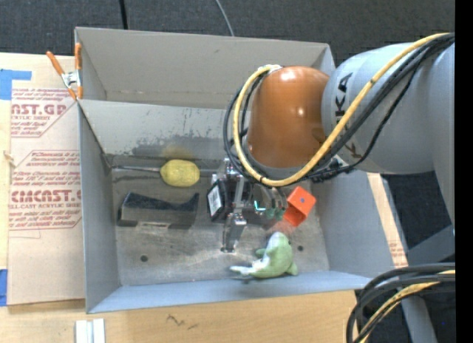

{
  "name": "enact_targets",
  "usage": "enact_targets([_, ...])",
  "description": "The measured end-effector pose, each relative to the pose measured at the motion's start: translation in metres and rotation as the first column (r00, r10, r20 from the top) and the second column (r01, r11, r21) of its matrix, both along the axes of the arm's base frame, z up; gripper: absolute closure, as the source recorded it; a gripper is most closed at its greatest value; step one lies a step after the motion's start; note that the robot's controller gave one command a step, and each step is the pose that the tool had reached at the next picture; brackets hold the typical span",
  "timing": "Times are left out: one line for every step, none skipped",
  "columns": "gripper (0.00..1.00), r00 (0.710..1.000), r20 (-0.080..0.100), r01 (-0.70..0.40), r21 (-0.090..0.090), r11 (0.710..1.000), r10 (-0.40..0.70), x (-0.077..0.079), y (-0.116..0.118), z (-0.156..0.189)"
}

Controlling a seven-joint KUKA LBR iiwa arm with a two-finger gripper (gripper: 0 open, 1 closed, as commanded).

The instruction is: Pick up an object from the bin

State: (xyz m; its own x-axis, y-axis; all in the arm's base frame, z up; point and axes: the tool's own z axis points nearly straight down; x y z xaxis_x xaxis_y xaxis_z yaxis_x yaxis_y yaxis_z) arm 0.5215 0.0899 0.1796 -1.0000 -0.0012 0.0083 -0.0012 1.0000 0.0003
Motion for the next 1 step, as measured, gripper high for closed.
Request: enact_targets([0.0, 1.0, 0.008, 0.0, 0.001, 1.0, 0.0, 0.0019, -0.0003, 0.0038])
